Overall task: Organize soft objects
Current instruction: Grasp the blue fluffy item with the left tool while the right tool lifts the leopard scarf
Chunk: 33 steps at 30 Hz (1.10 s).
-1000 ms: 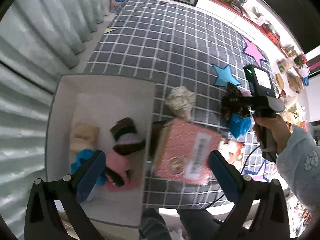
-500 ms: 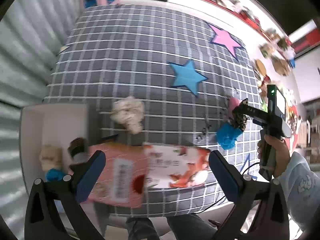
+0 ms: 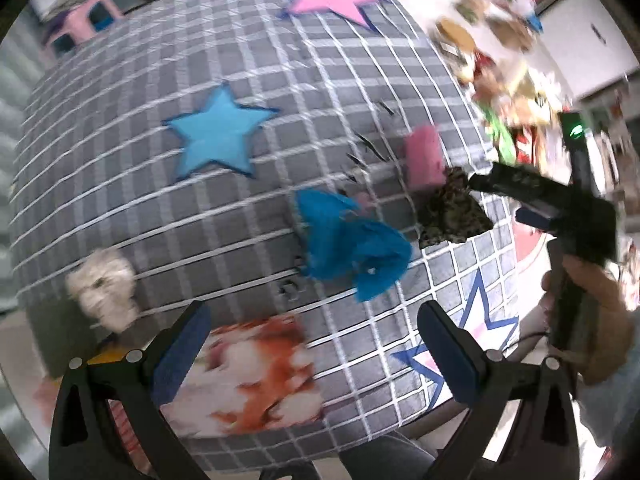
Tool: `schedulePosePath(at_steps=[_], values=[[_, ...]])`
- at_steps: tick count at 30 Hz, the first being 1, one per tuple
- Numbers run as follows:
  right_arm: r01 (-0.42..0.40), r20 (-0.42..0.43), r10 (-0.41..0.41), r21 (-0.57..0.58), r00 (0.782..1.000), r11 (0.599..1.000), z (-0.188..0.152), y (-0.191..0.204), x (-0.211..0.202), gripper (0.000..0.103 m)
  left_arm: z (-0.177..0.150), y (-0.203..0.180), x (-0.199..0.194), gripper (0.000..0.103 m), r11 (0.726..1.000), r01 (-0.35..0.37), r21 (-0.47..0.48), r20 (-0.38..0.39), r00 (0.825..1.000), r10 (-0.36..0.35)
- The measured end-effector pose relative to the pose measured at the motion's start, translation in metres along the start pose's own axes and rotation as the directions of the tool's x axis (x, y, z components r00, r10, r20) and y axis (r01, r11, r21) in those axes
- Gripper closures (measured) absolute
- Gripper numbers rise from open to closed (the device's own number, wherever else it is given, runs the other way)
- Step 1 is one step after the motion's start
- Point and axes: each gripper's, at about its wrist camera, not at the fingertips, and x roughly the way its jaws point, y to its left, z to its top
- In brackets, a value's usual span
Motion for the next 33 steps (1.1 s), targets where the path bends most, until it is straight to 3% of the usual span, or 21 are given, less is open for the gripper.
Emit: schedulePosePath(at_steps=[8,13,19,29,33], values=[[-0.052,-0.036,0.054,0.067,0.998,0.996,-0.008,-0.042,0.003,0.005,0.027,-0.034,0.069,0.000,0.998,-0.060,0.021,-0.087,0.994,0.062],[-0.072,-0.020,0.071,-0.037,0.997,0.997,-0.016,-0.029,-0.010,0.005,0.038,-0.036,0.104,0.000,0.996,-0.085,-0.024,-0.136,0.987,0.081],[-0.109,-0.023,0.107,-0.151,0.994,0.983,-0.011,0.000,-0.010,0.005,0.043,-0.041,0.115,0.000,0.994,-0.107,-0.028,-0.129,0.986,0.102],[-0.068,-0.123,0.036,-0.262,0.992,0.963,-0.014,0.022,0.039,0.005,0.069,-0.048,0.137,0.000,0.992,-0.125,-0.007,-0.147,0.982,0.123],[-0.028,-0.156,-0.016,-0.278,0.988,0.960,-0.015,0.030,0.058,0.005,0.079,-0.058,0.151,0.000,0.985,-0.172,0.008,-0.169,0.971,0.171]])
